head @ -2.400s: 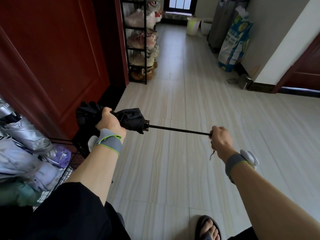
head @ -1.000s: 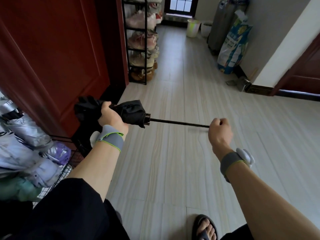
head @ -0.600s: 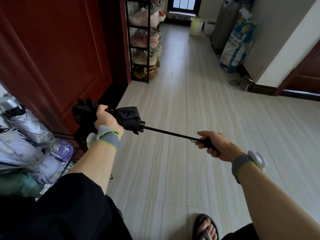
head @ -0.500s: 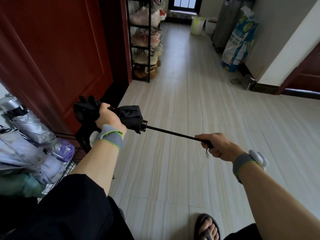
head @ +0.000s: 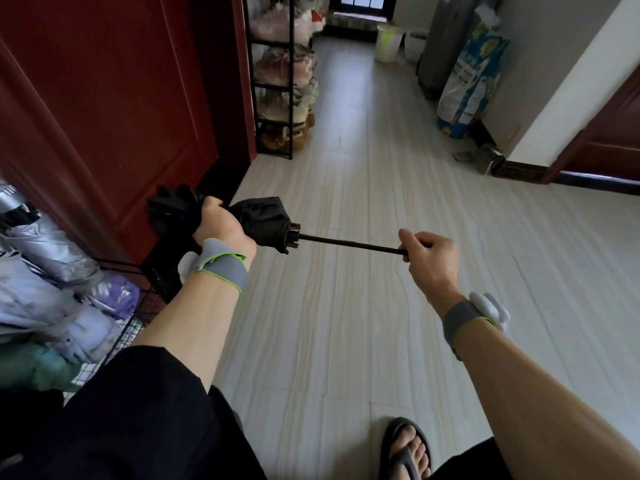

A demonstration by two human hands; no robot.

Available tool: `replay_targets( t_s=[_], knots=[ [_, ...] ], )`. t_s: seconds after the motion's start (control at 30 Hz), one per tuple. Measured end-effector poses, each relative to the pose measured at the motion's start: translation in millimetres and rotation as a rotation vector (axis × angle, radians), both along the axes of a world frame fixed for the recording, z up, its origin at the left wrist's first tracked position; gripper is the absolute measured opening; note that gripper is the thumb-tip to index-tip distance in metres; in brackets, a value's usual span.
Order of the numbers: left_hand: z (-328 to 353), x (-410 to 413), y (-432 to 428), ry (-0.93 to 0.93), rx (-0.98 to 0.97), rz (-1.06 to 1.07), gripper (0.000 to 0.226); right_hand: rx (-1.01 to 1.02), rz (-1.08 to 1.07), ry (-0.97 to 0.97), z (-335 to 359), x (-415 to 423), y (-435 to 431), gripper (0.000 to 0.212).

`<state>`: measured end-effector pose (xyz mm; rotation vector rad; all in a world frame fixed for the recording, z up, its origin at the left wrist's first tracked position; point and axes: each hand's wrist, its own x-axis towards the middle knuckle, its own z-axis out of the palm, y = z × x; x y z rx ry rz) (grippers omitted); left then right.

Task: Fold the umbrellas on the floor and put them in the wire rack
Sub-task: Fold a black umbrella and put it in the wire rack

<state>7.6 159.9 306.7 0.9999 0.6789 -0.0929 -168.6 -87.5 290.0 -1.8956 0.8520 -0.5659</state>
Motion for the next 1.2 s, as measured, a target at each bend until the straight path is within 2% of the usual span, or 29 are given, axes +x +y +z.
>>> replay_targets(
  t_s=[0.03,0.1,0.17,0.2,0.27,0.37,0.43,0.5,0.6,0.63,0.7,0.8,0.83,1.0,1.07,1.2],
  knots=[
    [-0.5,-1.5,-0.2,0.005,0.000,0.009,0.041,0.030,-0.004,0.027,1.2,1.8,2.5,0.038],
    [-1.1,-2.5,-0.3,-0.014,-0.040,-0.001,0.041,0.260,0.020,0.151,5.4,6.3,3.7,0.036],
    [2.7,-1.5,-1.4,-0.040,-0.094,-0.013,0.028,0.481,0.074,0.321,11.1,6.9,5.6,0.032],
    [4.4,-2.3,-3.0,-0.056,-0.121,-0.009,0.023,0.512,0.081,0.359,12.9,7.5,6.7,0.030],
    [5.1,-5.6,-9.1,-0.053,-0.123,-0.016,0.018,0.441,0.069,0.278,14.3,8.9,10.0,0.031],
    [1.5,-11.5,-14.4,-0.023,-0.126,-0.026,0.018,0.072,-0.016,0.015,14.1,8.5,17.5,0.038],
    [3.7,-13.0,-13.3,-0.017,-0.119,-0.041,0.021,-0.025,-0.024,-0.066,14.9,6.8,21.6,0.040],
    [5.5,-13.4,-13.8,-0.012,-0.106,-0.048,0.023,0.058,-0.017,-0.024,15.7,7.9,21.2,0.039],
    [8.9,-17.8,-20.0,-0.044,-0.094,-0.043,0.019,0.422,0.057,0.232,15.9,12.0,18.6,0.033],
    [10.8,-19.9,-23.4,-0.055,-0.098,-0.037,0.019,0.468,0.077,0.283,14.4,13.1,19.7,0.032],
    [12.9,-23.6,-28.9,-0.057,-0.116,-0.042,0.018,0.381,0.062,0.224,11.4,13.8,21.2,0.032],
    [9.8,-23.8,-29.7,-0.044,-0.163,-0.066,0.019,0.075,-0.023,-0.012,13.7,11.9,26.2,0.037],
    [8.5,-23.1,-29.3,-0.041,-0.171,-0.071,0.019,0.071,-0.032,-0.061,15.3,11.7,28.2,0.036],
    [11.2,-27.9,-36.0,-0.040,-0.137,-0.042,0.033,0.500,0.053,-0.125,12.8,24.1,41.9,0.023],
    [13.0,-29.1,-36.4,-0.043,-0.142,-0.028,0.036,0.665,0.040,-0.172,16.4,29.9,43.0,0.027],
    [14.2,-29.3,-34.6,-0.050,-0.160,-0.023,0.026,0.749,0.021,-0.198,25.7,30.9,42.0,0.032]
  ],
)
